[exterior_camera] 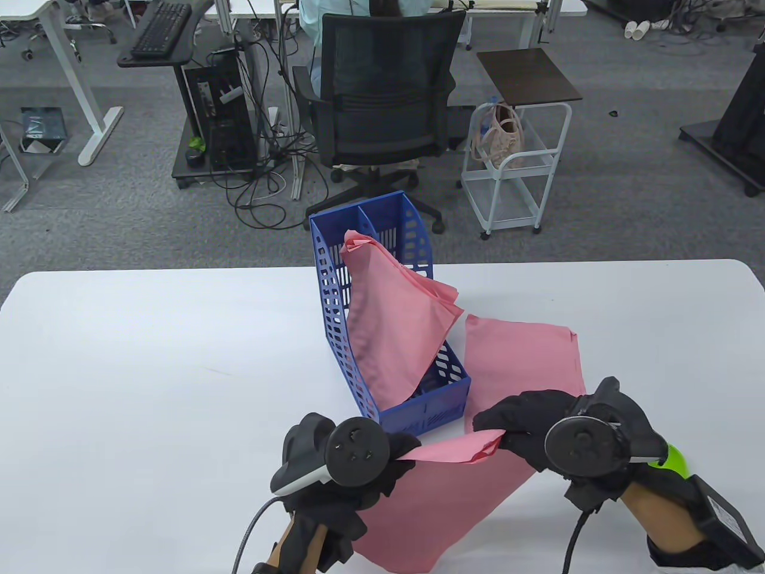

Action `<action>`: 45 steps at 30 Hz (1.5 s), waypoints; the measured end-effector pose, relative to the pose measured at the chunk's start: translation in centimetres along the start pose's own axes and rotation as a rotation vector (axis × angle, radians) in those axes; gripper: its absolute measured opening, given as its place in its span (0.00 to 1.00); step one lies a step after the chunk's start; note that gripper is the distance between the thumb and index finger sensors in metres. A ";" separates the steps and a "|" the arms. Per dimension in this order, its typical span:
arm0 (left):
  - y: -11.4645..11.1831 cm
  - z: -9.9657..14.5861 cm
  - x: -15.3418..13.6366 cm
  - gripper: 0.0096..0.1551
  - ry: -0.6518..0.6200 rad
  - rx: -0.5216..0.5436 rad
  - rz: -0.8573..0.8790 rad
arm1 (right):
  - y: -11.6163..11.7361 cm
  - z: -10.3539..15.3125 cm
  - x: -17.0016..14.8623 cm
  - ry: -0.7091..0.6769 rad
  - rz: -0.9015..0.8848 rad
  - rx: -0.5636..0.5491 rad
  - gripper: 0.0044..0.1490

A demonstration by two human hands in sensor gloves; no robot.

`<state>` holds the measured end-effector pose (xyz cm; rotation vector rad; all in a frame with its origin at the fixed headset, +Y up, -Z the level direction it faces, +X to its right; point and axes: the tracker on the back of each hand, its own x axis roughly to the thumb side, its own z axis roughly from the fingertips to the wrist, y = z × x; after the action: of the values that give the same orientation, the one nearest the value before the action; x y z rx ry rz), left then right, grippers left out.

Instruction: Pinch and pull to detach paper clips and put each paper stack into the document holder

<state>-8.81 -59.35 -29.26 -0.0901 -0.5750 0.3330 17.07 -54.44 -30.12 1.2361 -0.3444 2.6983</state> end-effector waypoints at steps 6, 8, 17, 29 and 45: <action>-0.1 -0.2 0.0 0.22 -0.005 -0.009 0.009 | 0.0 0.6 -0.3 0.029 0.076 0.001 0.20; -0.2 -0.2 0.1 0.22 -0.006 -0.012 0.003 | 0.1 0.8 -0.4 0.039 0.083 0.009 0.21; 0.9 0.7 -1.5 0.22 0.084 0.037 -0.022 | 0.1 3.9 -3.9 0.241 0.183 -0.031 0.20; 3.0 2.7 -3.8 0.22 0.107 0.252 0.130 | 6.9 13.7 -15.7 0.880 0.119 0.227 0.21; 3.1 2.9 -4.5 0.23 0.083 0.266 0.213 | 6.4 10.6 -13.7 0.692 -0.014 0.189 0.40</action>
<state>-14.84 -57.93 -29.71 0.0923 -0.4357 0.6070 32.16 -64.10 -34.76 0.2670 0.0138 2.9714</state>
